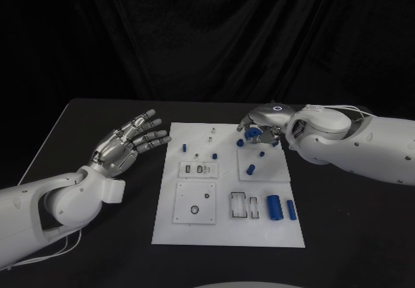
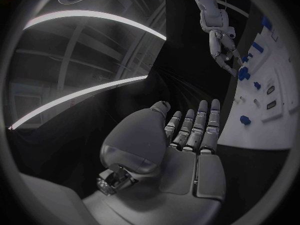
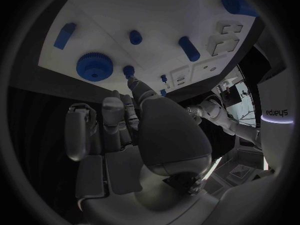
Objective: Assemble the parts on the task board
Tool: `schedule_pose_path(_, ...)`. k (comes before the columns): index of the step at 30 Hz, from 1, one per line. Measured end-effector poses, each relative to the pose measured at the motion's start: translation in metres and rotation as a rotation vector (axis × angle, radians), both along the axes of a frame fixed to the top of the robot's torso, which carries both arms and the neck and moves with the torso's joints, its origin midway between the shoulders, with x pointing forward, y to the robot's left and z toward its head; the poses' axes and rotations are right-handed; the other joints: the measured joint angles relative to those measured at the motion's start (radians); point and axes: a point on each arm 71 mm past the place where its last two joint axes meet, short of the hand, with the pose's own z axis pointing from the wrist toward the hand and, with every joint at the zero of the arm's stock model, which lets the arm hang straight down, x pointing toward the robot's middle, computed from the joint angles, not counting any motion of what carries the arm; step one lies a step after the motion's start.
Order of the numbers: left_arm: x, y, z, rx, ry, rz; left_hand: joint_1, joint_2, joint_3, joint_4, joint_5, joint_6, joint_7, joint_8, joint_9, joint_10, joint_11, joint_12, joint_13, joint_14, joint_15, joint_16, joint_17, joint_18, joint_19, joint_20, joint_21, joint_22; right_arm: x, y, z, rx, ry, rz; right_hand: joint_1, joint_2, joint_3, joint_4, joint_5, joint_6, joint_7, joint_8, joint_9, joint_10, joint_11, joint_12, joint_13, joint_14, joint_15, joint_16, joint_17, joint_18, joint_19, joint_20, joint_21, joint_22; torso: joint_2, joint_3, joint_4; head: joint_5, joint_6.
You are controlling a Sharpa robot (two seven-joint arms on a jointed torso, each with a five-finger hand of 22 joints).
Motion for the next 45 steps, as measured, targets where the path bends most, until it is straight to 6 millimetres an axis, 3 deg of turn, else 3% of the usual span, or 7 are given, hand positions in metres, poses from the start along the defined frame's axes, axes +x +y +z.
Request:
schedule_pose_path(11, 0.000, 0.001, 0.000, -0.011, 0.003, -0.005, 0.000, 0.000, 0.000, 0.000, 0.000, 0.004, 0.003, 0.004, 0.001, 0.004, 0.004, 0.003, 0.000, 0.000, 0.000, 0.000, -0.001, 0.000, 0.000, 0.000, 0.000, 0.001, 0.003, 0.004, -0.013, 0.023, -0.013, 0.019, 0.000, 0.000, 0.004, 0.004, 0.000, 0.007, 0.000, 0.000, 0.002, 0.007, 0.007, 0.000, 0.000, 0.000, 0.007, 0.004, 0.006, 0.000, 0.000, 0.000, 0.000, 0.001, -0.004, -0.0007, 0.0014, -0.001, -0.007)
schedule_pose_path(13, 0.000, 0.001, 0.000, -0.012, 0.003, -0.006, 0.000, 0.000, 0.000, 0.000, 0.000, 0.004, 0.004, 0.004, 0.001, 0.004, 0.004, 0.003, 0.000, 0.000, 0.000, 0.000, -0.001, -0.016, 0.000, 0.000, 0.000, 0.001, 0.003, 0.005, -0.015, 0.024, -0.013, 0.021, 0.000, 0.000, 0.009, 0.009, 0.000, 0.012, 0.002, 0.000, 0.003, 0.007, 0.007, 0.000, 0.000, 0.000, 0.007, 0.004, 0.006, 0.000, -0.002, 0.006, 0.000, 0.000, -0.005, -0.0008, 0.0010, 0.001, -0.010)
schedule_pose_path(20, 0.001, 0.001, -0.001, -0.014, 0.004, -0.008, 0.000, 0.000, 0.000, 0.000, 0.000, 0.004, 0.004, 0.004, 0.001, 0.004, 0.004, 0.003, 0.000, 0.000, 0.000, 0.000, -0.001, -0.016, 0.000, 0.000, 0.000, 0.001, 0.005, 0.005, -0.022, 0.022, -0.007, 0.023, -0.004, -0.004, 0.017, 0.017, 0.000, 0.023, 0.003, 0.000, 0.006, 0.018, 0.011, -0.004, 0.000, -0.004, 0.011, 0.004, 0.009, 0.000, -0.001, 0.008, 0.000, -0.001, -0.007, -0.0010, 0.0001, 0.000, -0.015)
schedule_pose_path(23, 0.001, 0.001, -0.001, -0.015, 0.004, -0.008, 0.000, 0.000, 0.004, -0.004, 0.000, 0.004, 0.004, 0.004, 0.001, 0.004, 0.004, 0.003, 0.000, 0.000, 0.000, 0.005, -0.001, -0.016, 0.000, 0.000, 0.004, 0.001, 0.007, 0.005, -0.025, 0.020, -0.003, 0.021, -0.004, -0.004, 0.034, 0.020, 0.021, 0.037, -0.005, 0.000, 0.009, 0.022, 0.014, -0.012, 0.000, -0.005, 0.017, 0.004, 0.012, 0.000, -0.003, 0.016, 0.000, -0.002, -0.008, -0.0012, 0.0013, -0.002, -0.016)
schedule_pose_path(29, 0.002, 0.001, -0.001, -0.017, 0.005, -0.009, 0.000, 0.000, 0.008, -0.003, 0.000, 0.004, 0.004, 0.004, 0.001, 0.004, 0.004, 0.003, 0.000, 0.000, 0.000, 0.005, -0.001, -0.016, 0.000, 0.000, 0.004, 0.002, 0.010, 0.005, -0.031, 0.014, 0.005, 0.018, -0.004, -0.004, 0.075, 0.026, 0.055, 0.082, -0.003, 0.004, 0.016, 0.026, 0.018, -0.025, -0.001, -0.008, 0.021, 0.004, 0.010, 0.000, -0.006, 0.020, 0.000, -0.008, -0.009, -0.0012, 0.0017, -0.004, -0.019)
schedule_pose_path(42, 0.004, 0.001, -0.002, -0.024, 0.006, -0.014, 0.000, 0.000, 0.015, -0.007, 0.000, 0.004, 0.004, 0.004, 0.000, 0.004, 0.004, 0.007, 0.000, 0.000, 0.000, 0.008, -0.002, -0.016, 0.000, 0.000, 0.004, 0.002, 0.016, 0.005, -0.044, 0.023, 0.023, 0.023, 0.004, -0.012, 0.155, 0.027, 0.055, 0.166, 0.021, 0.020, 0.037, 0.110, 0.001, -0.035, -0.001, 0.005, 0.013, 0.030, 0.075, 0.000, -0.006, 0.020, 0.000, 0.002, -0.011, -0.0016, 0.0007, -0.005, -0.026)
schedule_pose_path(45, 0.005, 0.002, -0.002, -0.025, 0.006, -0.014, 0.000, 0.000, 0.017, -0.006, 0.000, 0.004, 0.004, 0.004, 0.000, 0.004, 0.004, 0.007, 0.000, 0.000, 0.000, 0.008, -0.002, -0.016, 0.000, 0.000, 0.004, 0.003, 0.016, 0.005, -0.043, 0.035, 0.013, 0.031, 0.011, -0.017, 0.174, 0.022, 0.055, 0.201, 0.035, 0.037, 0.048, 0.140, -0.008, -0.043, -0.001, 0.009, 0.009, 0.031, 0.087, 0.000, -0.002, 0.016, 0.000, 0.004, -0.012, -0.0016, 0.0007, -0.004, -0.027)
